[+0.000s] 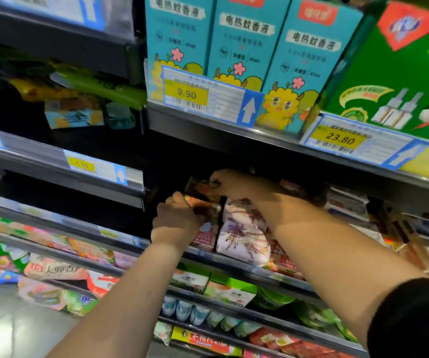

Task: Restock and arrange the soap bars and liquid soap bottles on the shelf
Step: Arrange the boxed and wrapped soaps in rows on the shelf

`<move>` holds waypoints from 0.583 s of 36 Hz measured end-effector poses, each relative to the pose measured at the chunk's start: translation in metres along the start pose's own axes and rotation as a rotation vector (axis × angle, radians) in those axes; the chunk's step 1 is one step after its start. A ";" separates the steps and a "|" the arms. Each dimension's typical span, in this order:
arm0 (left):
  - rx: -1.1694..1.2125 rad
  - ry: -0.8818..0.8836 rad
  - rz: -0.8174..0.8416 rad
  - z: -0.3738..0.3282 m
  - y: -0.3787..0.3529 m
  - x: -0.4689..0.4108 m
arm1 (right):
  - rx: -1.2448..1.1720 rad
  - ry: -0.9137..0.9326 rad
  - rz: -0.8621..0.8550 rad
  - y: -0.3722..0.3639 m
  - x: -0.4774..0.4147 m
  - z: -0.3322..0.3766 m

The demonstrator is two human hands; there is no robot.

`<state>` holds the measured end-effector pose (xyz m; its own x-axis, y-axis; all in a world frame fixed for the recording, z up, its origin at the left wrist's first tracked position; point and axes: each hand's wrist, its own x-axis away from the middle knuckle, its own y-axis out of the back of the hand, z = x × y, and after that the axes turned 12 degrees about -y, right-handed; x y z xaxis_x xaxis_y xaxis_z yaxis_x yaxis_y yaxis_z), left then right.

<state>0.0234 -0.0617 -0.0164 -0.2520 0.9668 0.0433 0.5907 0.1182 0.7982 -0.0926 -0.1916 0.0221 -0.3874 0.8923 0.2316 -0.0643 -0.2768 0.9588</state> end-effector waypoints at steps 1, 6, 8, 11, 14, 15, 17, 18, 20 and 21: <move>-0.030 -0.003 -0.005 -0.001 -0.001 0.000 | 0.050 -0.018 0.017 -0.003 -0.006 0.001; -0.240 -0.072 0.036 -0.001 -0.009 0.000 | 0.148 -0.086 0.102 -0.002 -0.017 0.006; -0.285 -0.072 0.074 -0.002 -0.007 0.001 | 0.168 -0.101 0.128 0.003 -0.019 0.008; -0.302 -0.063 0.092 -0.002 -0.004 0.001 | 0.162 -0.121 0.146 0.006 -0.020 0.010; -0.315 -0.056 0.095 -0.001 -0.004 0.001 | 0.201 -0.105 0.189 0.009 -0.019 0.019; -0.310 -0.055 0.091 -0.001 -0.004 0.000 | 0.198 -0.084 0.187 0.007 -0.021 0.019; -0.279 -0.054 0.079 -0.002 -0.003 0.000 | 0.156 -0.081 0.166 0.007 -0.020 0.020; -0.261 -0.048 0.071 -0.003 -0.002 0.000 | 0.146 -0.081 0.152 0.010 -0.016 0.023; -0.228 -0.041 0.061 -0.003 0.000 0.000 | 0.090 -0.046 0.102 0.013 -0.012 0.024; -0.200 -0.029 0.060 -0.004 0.001 0.000 | 0.029 -0.025 0.061 0.012 -0.011 0.022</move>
<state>0.0212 -0.0625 -0.0130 -0.1964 0.9773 0.0795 0.4392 0.0152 0.8983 -0.0687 -0.1970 0.0350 -0.3671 0.8826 0.2938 -0.0142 -0.3212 0.9469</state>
